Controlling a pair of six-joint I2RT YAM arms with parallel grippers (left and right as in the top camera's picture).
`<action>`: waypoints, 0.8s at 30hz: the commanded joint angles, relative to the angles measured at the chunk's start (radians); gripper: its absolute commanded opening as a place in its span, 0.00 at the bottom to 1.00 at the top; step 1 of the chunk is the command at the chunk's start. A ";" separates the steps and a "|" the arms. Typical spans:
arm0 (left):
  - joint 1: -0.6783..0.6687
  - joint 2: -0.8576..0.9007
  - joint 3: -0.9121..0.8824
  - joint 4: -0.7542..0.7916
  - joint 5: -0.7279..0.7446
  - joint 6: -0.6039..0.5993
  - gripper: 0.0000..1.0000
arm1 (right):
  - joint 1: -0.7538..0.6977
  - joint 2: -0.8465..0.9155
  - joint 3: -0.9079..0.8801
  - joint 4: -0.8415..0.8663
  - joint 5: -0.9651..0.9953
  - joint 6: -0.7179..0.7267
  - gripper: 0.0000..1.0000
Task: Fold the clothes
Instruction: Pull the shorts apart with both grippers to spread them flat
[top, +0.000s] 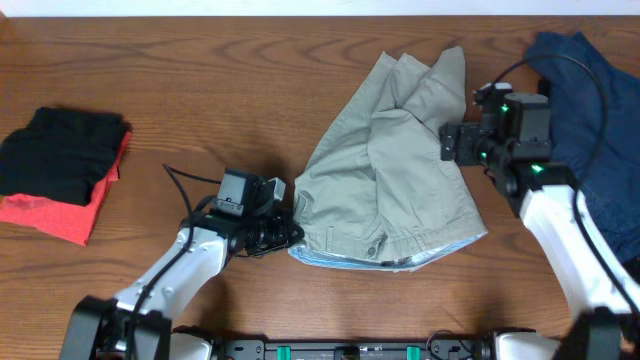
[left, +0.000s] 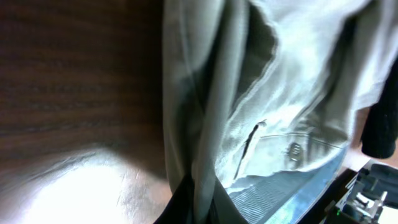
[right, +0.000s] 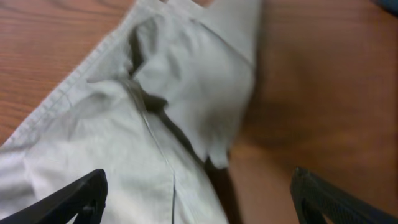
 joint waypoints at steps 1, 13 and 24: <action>0.007 -0.035 0.020 -0.020 0.006 0.078 0.06 | 0.028 0.123 0.000 0.058 -0.142 -0.046 0.91; 0.007 -0.032 0.020 -0.018 -0.048 0.079 0.06 | 0.097 0.405 0.000 0.241 0.020 0.085 0.04; 0.110 -0.032 0.066 0.221 -0.235 0.078 0.06 | -0.105 0.134 0.000 -0.428 0.183 0.408 0.01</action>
